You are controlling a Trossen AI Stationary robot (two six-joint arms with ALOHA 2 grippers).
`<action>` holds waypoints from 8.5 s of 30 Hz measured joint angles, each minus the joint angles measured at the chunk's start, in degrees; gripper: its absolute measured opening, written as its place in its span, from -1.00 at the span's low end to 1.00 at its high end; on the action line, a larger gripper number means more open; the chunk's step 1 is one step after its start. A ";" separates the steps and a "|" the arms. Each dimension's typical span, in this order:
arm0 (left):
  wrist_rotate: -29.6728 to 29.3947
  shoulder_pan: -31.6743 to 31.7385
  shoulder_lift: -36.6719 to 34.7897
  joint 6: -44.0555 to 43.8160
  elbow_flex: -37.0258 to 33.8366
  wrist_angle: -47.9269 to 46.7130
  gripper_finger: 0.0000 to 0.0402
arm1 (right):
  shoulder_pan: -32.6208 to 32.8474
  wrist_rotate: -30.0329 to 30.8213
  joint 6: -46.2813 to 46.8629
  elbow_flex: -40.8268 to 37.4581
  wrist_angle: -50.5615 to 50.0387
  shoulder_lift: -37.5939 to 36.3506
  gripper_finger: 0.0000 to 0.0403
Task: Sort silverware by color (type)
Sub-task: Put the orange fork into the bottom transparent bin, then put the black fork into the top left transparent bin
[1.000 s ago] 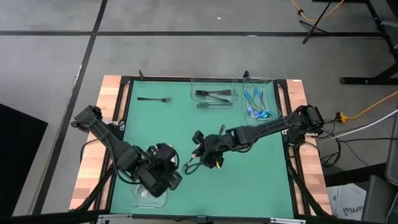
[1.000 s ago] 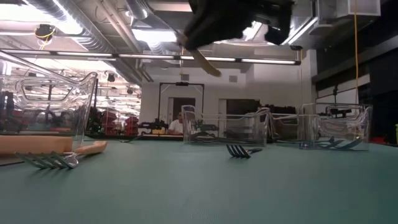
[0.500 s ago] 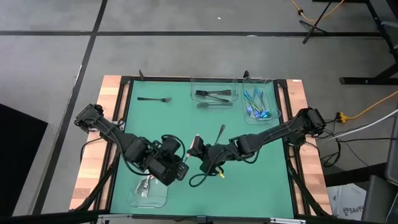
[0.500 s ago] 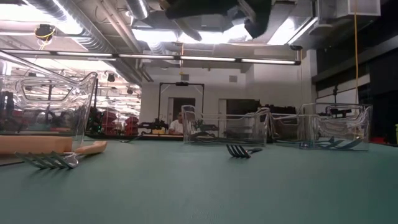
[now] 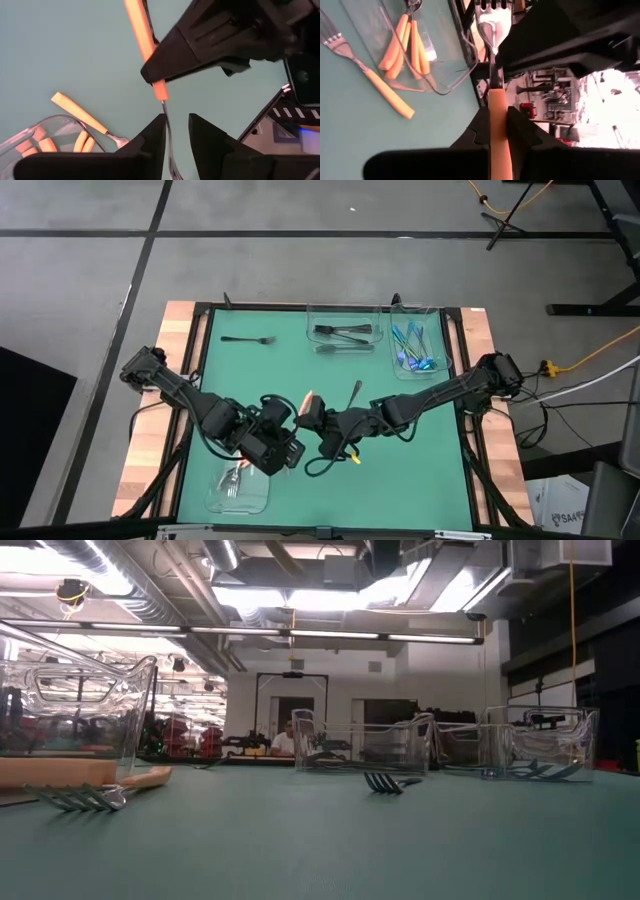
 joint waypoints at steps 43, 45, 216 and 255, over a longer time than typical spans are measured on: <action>1.15 0.28 0.04 -0.20 -0.01 -0.62 -0.97 | 0.07 -0.04 -1.45 0.00 3.79 -0.13 -0.91; 1.15 0.28 0.04 -0.20 -0.01 -0.57 -0.98 | 0.07 -0.04 -1.40 0.00 3.79 -0.13 -0.87; 4.59 -14.67 0.17 4.69 -14.15 8.15 -0.66 | -11.94 -14.33 28.10 0.00 -42.64 -0.96 -0.23; -0.38 -0.53 0.17 24.37 -14.15 9.10 -0.66 | -15.08 -25.12 28.91 -17.40 -25.02 2.46 -0.23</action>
